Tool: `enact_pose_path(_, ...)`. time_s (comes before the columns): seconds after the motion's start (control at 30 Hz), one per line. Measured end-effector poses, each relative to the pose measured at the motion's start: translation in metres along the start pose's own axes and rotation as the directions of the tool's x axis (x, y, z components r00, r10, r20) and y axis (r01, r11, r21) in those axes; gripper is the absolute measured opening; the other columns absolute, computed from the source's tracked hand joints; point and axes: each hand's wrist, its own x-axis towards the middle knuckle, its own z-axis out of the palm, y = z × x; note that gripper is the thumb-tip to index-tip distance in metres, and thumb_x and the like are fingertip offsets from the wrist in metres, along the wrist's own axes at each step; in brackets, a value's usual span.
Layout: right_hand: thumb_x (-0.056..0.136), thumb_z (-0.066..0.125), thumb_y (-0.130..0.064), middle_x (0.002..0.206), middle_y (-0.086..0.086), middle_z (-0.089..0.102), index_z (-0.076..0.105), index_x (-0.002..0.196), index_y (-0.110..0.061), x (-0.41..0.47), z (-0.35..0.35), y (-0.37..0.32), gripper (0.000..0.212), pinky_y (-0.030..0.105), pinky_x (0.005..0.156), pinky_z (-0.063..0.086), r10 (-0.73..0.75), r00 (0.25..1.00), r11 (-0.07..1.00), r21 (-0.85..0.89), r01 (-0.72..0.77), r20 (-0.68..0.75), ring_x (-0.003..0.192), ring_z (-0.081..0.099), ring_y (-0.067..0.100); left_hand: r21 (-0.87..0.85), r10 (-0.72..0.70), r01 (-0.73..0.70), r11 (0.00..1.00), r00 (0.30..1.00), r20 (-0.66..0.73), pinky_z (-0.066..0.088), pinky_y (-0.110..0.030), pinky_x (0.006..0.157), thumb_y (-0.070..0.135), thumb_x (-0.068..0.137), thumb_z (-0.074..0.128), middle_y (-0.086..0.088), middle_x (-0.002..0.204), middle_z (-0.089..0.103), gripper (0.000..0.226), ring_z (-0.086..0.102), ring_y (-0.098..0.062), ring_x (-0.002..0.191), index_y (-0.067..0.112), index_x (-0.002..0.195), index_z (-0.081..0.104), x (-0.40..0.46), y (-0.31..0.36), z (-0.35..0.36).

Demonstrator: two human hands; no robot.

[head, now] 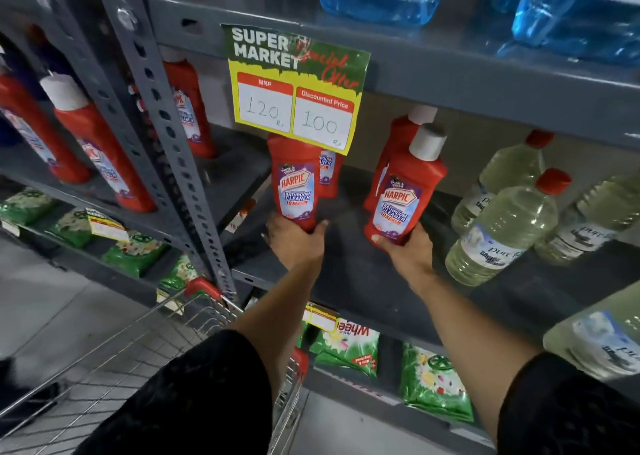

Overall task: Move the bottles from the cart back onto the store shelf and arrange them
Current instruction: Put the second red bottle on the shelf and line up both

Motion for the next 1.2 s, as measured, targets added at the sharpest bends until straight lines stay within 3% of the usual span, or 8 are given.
enact_pose_path(0.1,0.069,0.087,-0.027,0.126,0.007,0.066,0.054,0.128,-0.015,-0.001,0.003,0.004,0.068,0.039,0.099,0.05,-0.009,1.0,1.0,-0.026,0.01,0.022,0.113,0.064,0.024,0.084,0.055,-0.055,0.995,0.999,0.002,0.033,-0.05,0.114,0.042,0.067,0.082,-0.019,0.135,0.05,0.092,0.047,-0.037,0.128,0.003,0.137,0.037,0.013,-0.01,-0.003)
enact_pose_path(0.2,0.07,0.086,-0.026,0.126,0.006,0.066,0.055,0.128,-0.014,-0.001,-0.001,0.003,0.067,0.038,0.098,0.05,-0.006,0.999,1.0,-0.031,0.008,0.051,0.111,0.064,0.023,0.038,0.111,-0.113,0.993,0.992,0.054,0.044,-0.047,0.105,0.041,0.063,0.083,-0.016,0.13,0.053,0.089,0.051,-0.034,0.123,0.007,0.134,0.041,0.014,-0.017,-0.01)
enact_pose_path(0.3,0.068,0.087,-0.021,0.114,0.0,0.068,0.059,0.121,-0.015,-0.01,-0.005,0.005,0.06,0.03,0.089,0.05,0.014,0.993,1.0,-0.012,-0.012,0.117,0.101,0.065,0.016,0.014,0.169,-0.173,0.985,0.973,0.157,0.051,-0.045,0.096,0.039,0.06,0.083,-0.013,0.124,0.059,0.082,0.057,-0.031,0.116,0.012,0.129,0.047,0.016,-0.03,-0.026)
enact_pose_path(0.43,0.067,0.088,-0.021,0.103,-0.004,0.069,0.065,0.112,-0.019,-0.033,-0.008,0.007,0.051,0.023,0.08,0.047,0.025,0.981,0.999,-0.035,-0.019,0.193,0.091,0.065,0.011,0.008,0.207,-0.212,0.977,0.963,0.175,0.053,-0.042,0.09,0.039,0.057,0.085,-0.01,0.114,0.066,0.076,0.063,-0.029,0.105,0.012,0.12,0.053,0.005,-0.048,-0.05)
enact_pose_path(0.57,0.067,0.088,-0.022,0.098,-0.009,0.068,0.062,0.103,-0.026,-0.061,-0.011,0.007,0.045,0.013,0.073,0.046,0.014,0.969,0.999,-0.053,-0.001,0.245,0.086,0.065,0.005,0.012,0.226,-0.231,0.973,0.961,0.156,0.05,-0.043,0.09,0.035,0.057,0.087,-0.013,0.112,0.062,0.073,0.056,-0.031,0.106,0.008,0.116,0.052,-0.011,-0.059,-0.065)
enact_pose_path(0.73,0.069,0.087,-0.025,0.108,-0.005,0.067,0.06,0.115,-0.019,-0.087,-0.009,0.007,0.054,0.027,0.086,0.048,0.023,0.953,0.997,-0.075,0.0,0.303,0.098,0.063,0.013,0.022,0.239,-0.247,0.969,0.955,0.177,0.046,-0.04,0.09,0.033,0.06,0.086,-0.015,0.114,0.058,0.078,0.054,-0.032,0.11,0.006,0.122,0.047,-0.021,-0.069,-0.077)
enact_pose_path(1.2,0.075,0.082,-0.026,0.113,-0.005,0.065,0.058,0.122,-0.017,-0.095,-0.011,0.001,0.053,0.028,0.092,0.046,0.058,0.924,0.996,-0.08,-0.03,0.378,0.102,0.061,0.012,0.003,0.275,-0.284,0.959,0.931,0.238,0.048,-0.046,0.097,0.032,0.067,0.084,-0.017,0.124,0.051,0.084,0.051,-0.033,0.118,0.004,0.132,0.041,-0.019,-0.069,-0.088)
